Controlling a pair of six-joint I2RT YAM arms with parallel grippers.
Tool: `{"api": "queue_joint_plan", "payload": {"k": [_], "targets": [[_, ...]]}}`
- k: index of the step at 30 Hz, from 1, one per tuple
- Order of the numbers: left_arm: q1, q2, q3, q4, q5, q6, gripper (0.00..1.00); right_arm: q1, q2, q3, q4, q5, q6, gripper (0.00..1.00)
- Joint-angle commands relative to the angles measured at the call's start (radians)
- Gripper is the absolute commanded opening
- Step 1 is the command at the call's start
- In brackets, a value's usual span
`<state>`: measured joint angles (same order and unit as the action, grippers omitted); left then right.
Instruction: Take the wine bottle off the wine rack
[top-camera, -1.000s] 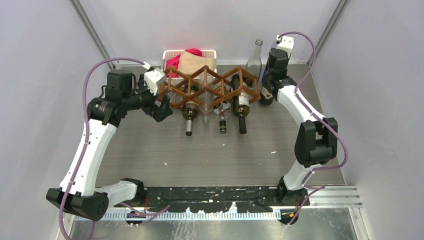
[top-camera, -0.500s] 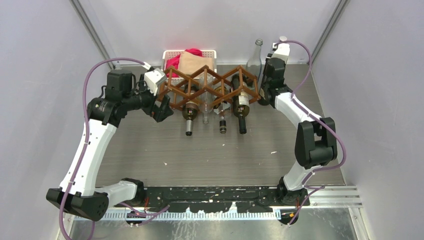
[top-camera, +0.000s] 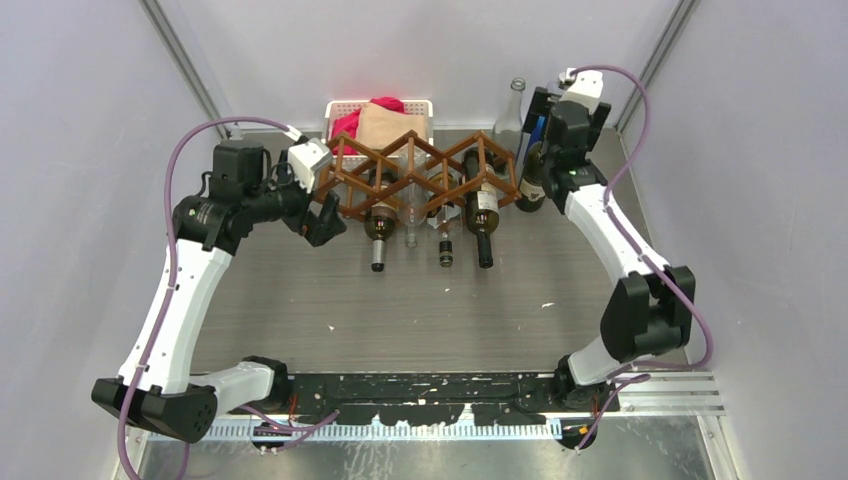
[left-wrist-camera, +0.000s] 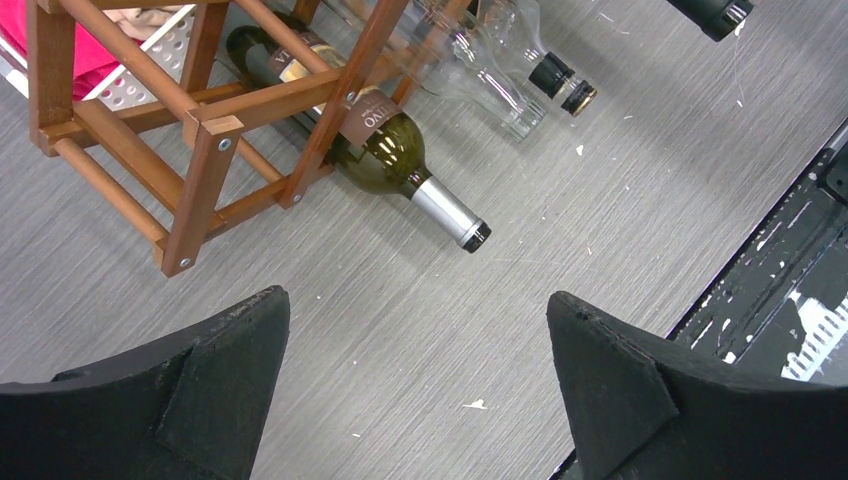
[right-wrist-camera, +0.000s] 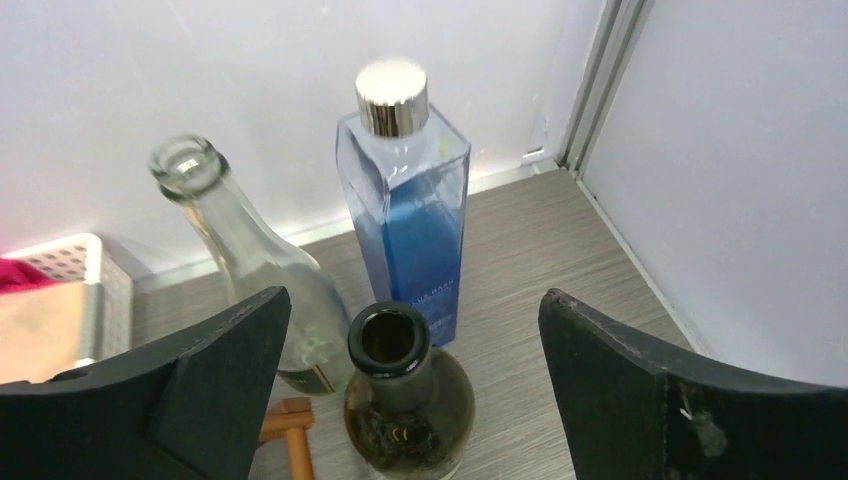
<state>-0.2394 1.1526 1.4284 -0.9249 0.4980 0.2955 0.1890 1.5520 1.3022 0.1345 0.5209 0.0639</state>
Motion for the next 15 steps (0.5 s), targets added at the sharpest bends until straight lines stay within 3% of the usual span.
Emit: {"api": "queue_joint_plan", "payload": {"k": [1, 5, 8, 11, 15], "targets": [[0.000, 0.001, 0.061, -0.013, 0.012, 0.001, 1.00, 0.010, -0.142, 0.102, -0.134, 0.008, 0.089, 1.00], [0.000, 0.003, 0.070, -0.002, 0.004, -0.005, 1.00, 0.036, -0.183, 0.244, -0.430, -0.076, 0.251, 1.00], [0.000, 0.013, 0.063, 0.013, -0.014, 0.012, 1.00, 0.198, -0.167, 0.361, -0.635, -0.074, 0.279, 1.00], [0.002, 0.030, 0.066, 0.026, -0.033, 0.019, 1.00, 0.356, -0.150, 0.386, -0.733, -0.072, 0.318, 1.00], [0.002, 0.036, 0.077, 0.033, -0.032, 0.016, 1.00, 0.462, -0.112, 0.351, -0.781, -0.207, 0.458, 1.00]]}}
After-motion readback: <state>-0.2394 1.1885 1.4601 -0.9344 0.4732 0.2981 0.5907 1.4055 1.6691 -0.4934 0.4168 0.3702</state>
